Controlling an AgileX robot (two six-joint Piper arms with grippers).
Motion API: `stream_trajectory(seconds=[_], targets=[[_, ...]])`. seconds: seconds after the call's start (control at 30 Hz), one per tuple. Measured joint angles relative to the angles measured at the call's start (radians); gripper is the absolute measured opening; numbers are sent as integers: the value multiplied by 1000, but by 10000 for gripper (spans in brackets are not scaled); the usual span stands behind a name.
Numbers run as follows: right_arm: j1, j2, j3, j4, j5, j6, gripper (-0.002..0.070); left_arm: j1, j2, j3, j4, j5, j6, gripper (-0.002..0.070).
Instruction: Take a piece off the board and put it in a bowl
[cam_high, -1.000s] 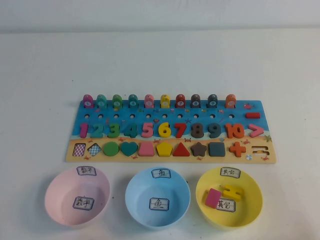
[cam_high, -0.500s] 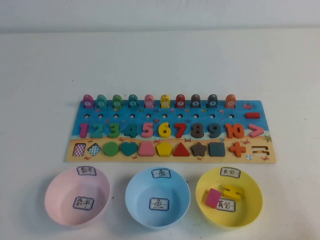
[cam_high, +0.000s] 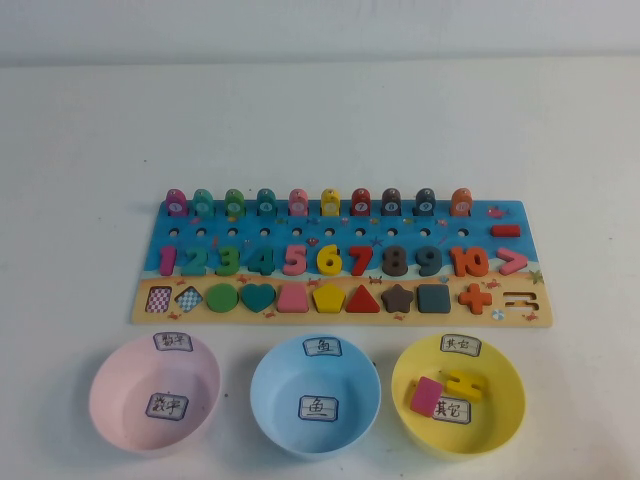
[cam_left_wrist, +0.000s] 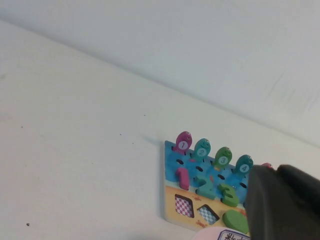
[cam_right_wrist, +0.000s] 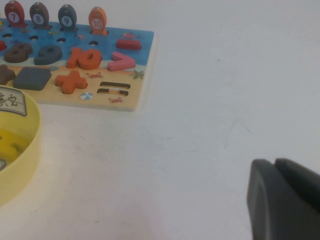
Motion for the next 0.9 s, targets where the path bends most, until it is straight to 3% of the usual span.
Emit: stream_trajectory(seconds=[0.23, 0.43, 0.9], targets=[[0, 0, 0, 0, 0, 0, -17, 0, 51, -83, -29, 74, -41, -5], [0, 0, 0, 0, 0, 0, -17, 0, 330, -298, -14, 235, -27, -5], [0, 0, 0, 0, 0, 0, -17, 0, 1050, -891, 175, 648, 127, -5]])
